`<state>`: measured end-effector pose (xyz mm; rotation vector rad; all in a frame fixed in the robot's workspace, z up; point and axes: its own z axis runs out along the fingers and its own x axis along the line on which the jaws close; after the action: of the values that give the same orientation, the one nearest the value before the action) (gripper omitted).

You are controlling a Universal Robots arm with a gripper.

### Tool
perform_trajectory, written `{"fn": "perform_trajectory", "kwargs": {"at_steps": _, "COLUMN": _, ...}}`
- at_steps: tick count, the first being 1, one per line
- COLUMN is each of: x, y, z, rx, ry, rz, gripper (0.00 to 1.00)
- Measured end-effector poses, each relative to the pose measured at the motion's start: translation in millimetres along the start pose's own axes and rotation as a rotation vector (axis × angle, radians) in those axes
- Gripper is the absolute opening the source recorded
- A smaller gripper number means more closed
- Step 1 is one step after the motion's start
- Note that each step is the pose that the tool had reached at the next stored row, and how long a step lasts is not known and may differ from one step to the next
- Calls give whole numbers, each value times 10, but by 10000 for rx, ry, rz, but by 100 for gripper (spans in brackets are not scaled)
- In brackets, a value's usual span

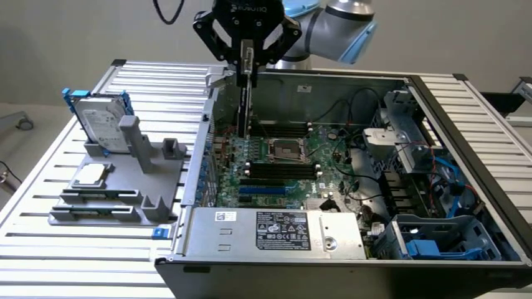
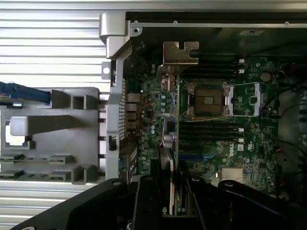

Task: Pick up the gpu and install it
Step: 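Pick up the gpu and move the gpu toward the slot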

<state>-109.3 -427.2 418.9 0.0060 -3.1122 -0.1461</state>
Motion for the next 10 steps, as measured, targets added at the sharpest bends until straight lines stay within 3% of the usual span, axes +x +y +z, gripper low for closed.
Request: {"fn": "perform_trajectory", "kwargs": {"at_steps": 10, "x": -460, "y": 81, "z": 106, "rx": 4, "ry": -62, "rz": -6, "gripper": 27}}
